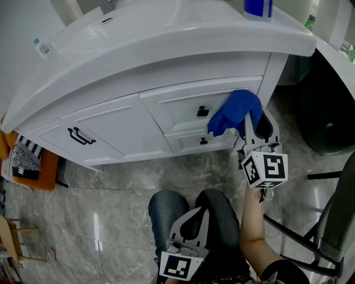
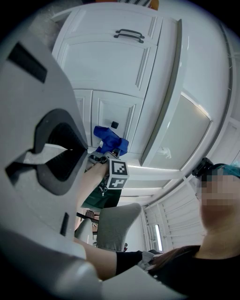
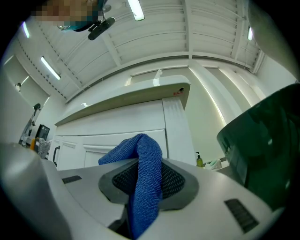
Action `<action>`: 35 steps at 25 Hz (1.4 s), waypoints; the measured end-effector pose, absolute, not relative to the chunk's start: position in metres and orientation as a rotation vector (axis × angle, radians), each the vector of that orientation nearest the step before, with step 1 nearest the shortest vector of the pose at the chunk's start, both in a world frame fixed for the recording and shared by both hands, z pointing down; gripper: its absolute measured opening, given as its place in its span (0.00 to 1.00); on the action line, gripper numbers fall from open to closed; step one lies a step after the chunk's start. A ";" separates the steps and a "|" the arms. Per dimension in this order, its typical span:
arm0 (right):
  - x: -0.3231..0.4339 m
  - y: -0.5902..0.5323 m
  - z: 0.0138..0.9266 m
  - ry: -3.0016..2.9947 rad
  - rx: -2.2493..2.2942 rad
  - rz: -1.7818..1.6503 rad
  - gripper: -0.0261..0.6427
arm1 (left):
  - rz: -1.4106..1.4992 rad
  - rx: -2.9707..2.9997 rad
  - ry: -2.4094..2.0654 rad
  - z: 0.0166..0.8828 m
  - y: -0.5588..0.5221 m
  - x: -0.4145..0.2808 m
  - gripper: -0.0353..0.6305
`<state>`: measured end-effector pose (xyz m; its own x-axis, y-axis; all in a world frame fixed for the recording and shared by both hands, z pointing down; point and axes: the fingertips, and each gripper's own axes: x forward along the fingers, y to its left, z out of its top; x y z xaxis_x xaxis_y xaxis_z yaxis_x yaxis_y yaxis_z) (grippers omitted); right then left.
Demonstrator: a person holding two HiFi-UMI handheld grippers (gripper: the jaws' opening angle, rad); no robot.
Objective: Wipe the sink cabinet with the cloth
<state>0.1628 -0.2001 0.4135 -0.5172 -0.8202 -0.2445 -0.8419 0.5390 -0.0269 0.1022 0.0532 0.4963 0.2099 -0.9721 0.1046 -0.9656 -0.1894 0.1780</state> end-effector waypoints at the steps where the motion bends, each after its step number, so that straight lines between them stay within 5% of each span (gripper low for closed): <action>1: 0.166 -0.201 0.414 2.544 -1.411 0.138 0.20 | -0.049 2.277 -1.853 0.496 0.053 0.103 0.06; 35: 0.157 -0.201 0.415 2.409 -1.661 0.370 0.20 | -0.057 2.059 -1.949 0.526 0.056 0.015 0.06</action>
<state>0.1568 -0.2009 0.4147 -0.3531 -0.8876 -0.2958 -0.9355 0.3402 0.0956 0.0148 0.0560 0.5265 0.0764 -0.9809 0.1786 -0.9688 -0.0307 0.2458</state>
